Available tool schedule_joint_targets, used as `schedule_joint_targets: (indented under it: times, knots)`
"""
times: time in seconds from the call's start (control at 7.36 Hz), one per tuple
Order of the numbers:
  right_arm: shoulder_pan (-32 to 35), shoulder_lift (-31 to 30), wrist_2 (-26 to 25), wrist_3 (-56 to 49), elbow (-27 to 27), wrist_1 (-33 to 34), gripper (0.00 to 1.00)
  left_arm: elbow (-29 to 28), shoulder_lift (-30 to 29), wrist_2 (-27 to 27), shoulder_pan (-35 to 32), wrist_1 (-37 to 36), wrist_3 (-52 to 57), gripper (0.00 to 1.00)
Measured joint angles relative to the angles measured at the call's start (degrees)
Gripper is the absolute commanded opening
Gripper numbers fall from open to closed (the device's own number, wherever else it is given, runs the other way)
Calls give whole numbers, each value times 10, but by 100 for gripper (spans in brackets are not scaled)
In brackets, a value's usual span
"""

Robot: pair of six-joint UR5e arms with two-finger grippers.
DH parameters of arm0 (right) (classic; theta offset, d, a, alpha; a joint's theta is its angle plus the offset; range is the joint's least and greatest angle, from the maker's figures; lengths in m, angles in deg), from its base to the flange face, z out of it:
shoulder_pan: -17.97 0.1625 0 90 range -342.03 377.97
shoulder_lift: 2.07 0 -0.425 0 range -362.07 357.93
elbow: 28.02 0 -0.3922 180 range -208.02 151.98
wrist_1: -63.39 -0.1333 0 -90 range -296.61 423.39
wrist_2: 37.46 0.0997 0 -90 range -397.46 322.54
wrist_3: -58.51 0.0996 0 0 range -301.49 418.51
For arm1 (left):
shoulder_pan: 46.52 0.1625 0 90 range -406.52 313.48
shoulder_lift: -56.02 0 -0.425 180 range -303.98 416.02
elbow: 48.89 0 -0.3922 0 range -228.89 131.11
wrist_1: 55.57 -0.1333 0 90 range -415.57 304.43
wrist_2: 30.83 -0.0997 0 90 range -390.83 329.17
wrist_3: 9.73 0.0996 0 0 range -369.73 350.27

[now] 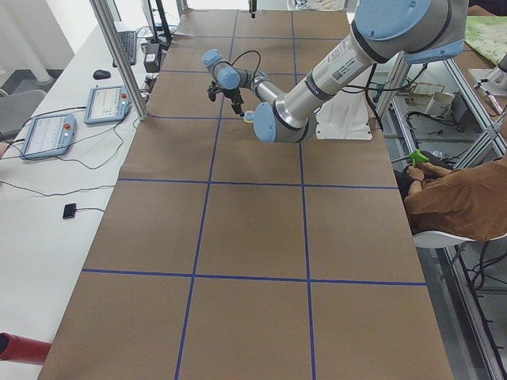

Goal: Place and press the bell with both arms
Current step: 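Withdraw the left gripper while the right gripper moves toward the bell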

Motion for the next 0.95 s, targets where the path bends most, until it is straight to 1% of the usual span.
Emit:
schedule_joint_targets:
  times: [0.14,0.27,0.41,0.54,0.68,0.81,0.95]
  knots:
    - [-30,35,-21,85,9,0,100,60,35,1,-18,-14,0,99]
    - [-75,75,-58,179,20,0,98,135,86,1,-38,-24,2,99]
    - [-124,111,-94,260,32,1,82,216,150,2,-60,-27,13,99]
    - [-175,146,-122,331,40,3,38,292,221,2,-84,-29,39,99]
    - [-233,183,-158,399,44,8,0,357,291,2,-109,-30,76,99]
    - [-303,229,-205,467,41,27,0,407,355,2,-133,-30,120,99]
    - [-366,284,-243,515,26,57,0,443,407,2,-156,-30,162,99]
